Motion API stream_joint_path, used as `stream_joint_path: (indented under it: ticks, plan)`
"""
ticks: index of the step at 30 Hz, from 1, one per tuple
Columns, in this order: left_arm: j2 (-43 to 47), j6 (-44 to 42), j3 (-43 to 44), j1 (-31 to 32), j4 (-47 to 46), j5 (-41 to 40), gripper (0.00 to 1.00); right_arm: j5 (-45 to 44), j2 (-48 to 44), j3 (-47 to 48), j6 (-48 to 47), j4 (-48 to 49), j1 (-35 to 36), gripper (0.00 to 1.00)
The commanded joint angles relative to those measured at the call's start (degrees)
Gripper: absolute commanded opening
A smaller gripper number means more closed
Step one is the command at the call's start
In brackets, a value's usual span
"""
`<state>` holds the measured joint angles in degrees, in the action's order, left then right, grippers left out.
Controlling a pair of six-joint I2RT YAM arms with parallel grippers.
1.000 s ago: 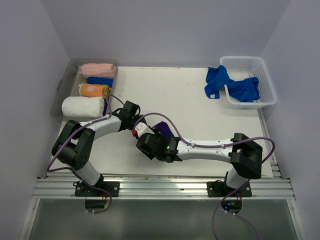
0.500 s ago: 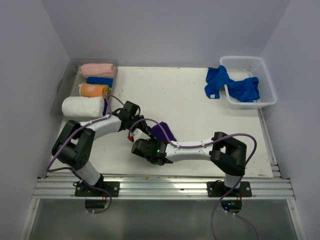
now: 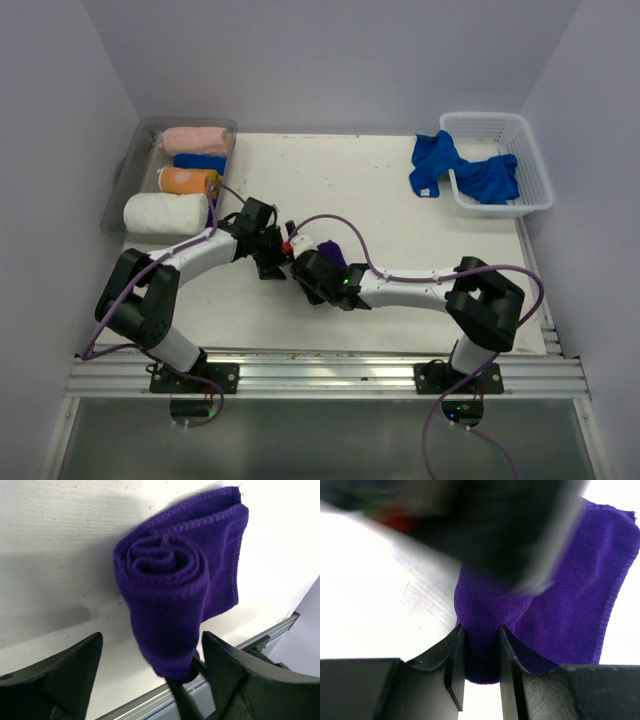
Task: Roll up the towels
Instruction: Roll the towel
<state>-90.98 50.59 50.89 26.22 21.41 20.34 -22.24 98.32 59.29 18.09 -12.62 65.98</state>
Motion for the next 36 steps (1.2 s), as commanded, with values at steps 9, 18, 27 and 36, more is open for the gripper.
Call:
stream_joint_path:
  ticks: [9, 18, 27, 36]
  plan:
    - [3.8, -1.9, 0.2, -0.8, -2.3, 1.9, 0.95, 24.4, -4.4, -7.3, 6.8, 12.3, -8.2, 0.24]
    - [4.5, -2.0, -2.9, -0.8, -6.7, 3.7, 0.94, 43.6, -2.6, -10.9, 10.7, 19.4, -16.1, 0.24]
    - [2.2, -2.3, -4.9, -0.8, -9.5, 4.0, 0.91, 52.6, 0.5, -10.2, 10.4, 19.5, -19.4, 0.27]
    - [-0.5, -1.8, -4.0, -0.7, -10.3, 3.7, 0.5, 55.5, 2.3, -9.0, 7.5, 14.6, -21.3, 0.29]
